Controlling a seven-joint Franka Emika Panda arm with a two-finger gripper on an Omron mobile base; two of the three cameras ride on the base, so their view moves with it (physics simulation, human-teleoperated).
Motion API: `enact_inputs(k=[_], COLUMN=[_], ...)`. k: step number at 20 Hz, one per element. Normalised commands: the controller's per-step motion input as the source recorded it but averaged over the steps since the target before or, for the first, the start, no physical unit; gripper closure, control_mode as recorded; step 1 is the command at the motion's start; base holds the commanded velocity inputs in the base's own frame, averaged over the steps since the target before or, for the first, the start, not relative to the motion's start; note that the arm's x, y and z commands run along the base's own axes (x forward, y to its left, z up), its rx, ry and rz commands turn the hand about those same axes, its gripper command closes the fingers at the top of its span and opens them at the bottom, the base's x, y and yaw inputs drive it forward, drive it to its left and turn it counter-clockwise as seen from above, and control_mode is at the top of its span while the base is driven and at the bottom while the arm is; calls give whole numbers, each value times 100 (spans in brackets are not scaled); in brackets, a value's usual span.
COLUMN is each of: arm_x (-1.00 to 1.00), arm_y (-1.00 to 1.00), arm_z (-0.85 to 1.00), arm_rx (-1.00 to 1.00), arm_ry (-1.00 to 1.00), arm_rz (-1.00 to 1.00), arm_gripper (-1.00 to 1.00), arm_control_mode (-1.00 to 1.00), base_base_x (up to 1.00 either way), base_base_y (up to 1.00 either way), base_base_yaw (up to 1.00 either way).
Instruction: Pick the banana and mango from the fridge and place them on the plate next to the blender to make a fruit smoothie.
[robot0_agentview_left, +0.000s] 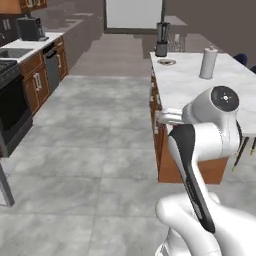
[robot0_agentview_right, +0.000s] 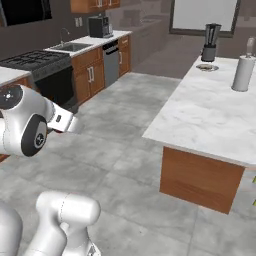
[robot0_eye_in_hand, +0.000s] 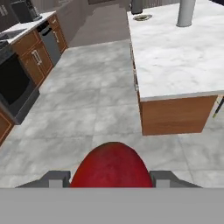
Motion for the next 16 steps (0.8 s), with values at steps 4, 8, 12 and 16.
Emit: enact_inputs(k=[4, 8, 12, 16], arm_x=[0, 0, 0, 0], arm_y=[0, 0, 0, 0], arm_z=[0, 0, 0, 0], arm_rx=[0, 0, 0, 0], arm_ry=[0, 0, 0, 0], arm_rz=[0, 0, 0, 0], arm_gripper=[100, 100, 100, 100], arm_control_mode=[100, 100, 100, 100], base_base_x=[100, 100, 85, 71], base_base_y=[-7, 3, 46, 88], base_base_yaw=[-19, -8, -4, -6])
